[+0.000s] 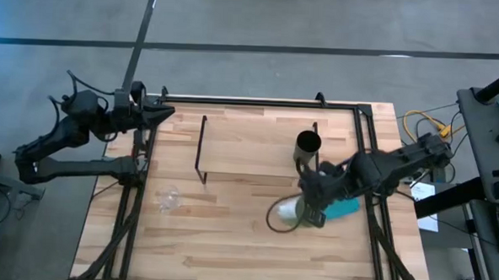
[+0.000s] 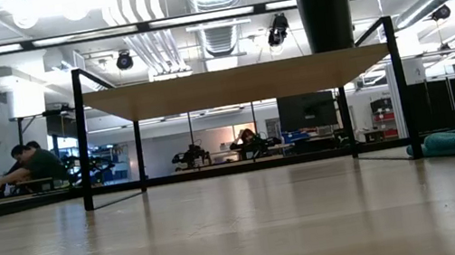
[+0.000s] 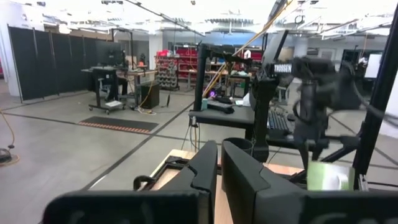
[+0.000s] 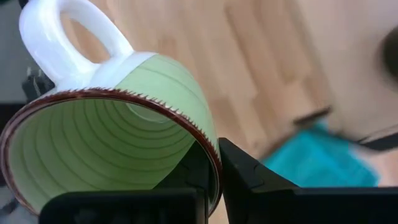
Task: Stack small to large cups/mugs on shelf
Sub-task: Put the green mug on the shelf
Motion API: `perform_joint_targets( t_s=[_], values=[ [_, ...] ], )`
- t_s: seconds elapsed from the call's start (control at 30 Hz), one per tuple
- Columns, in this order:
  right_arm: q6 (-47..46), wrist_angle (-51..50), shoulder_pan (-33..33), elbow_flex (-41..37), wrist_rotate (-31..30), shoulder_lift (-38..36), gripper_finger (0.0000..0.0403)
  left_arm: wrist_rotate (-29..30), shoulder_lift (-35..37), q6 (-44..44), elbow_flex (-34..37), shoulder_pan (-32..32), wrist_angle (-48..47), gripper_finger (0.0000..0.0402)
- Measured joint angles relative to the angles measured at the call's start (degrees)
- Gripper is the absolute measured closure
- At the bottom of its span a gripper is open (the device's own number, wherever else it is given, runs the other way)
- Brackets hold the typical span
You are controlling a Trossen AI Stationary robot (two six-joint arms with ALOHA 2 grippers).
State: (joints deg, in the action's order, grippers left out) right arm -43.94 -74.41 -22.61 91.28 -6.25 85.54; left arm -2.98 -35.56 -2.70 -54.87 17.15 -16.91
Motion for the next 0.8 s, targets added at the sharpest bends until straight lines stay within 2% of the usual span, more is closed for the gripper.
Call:
perform_joint_targets(
  t_s=[0.1, 0.33, 0.53, 0.8],
  values=[
    [3.4, 0.0, 2.6, 2.5, -2.8, 0.0, 0.039, 0.0, -1.0, 0.0, 0.0, 0.0, 0.0, 0.0391],
    [10.2, 1.4, 9.4, 4.2, -3.0, 0.0, 0.039, -2.3, -4.5, -0.2, -0.2, 0.0, 0.9, 0.0391],
    [18.0, 10.6, 14.4, 4.3, -2.9, 0.4, 0.039, -5.6, -8.6, -0.2, -0.3, 0.0, 7.7, 0.0391],
    [24.9, 9.7, 20.6, 8.4, -2.4, 6.5, 0.039, -6.5, -14.7, -1.0, -0.3, 0.0, 7.8, 0.0391]
  ],
)
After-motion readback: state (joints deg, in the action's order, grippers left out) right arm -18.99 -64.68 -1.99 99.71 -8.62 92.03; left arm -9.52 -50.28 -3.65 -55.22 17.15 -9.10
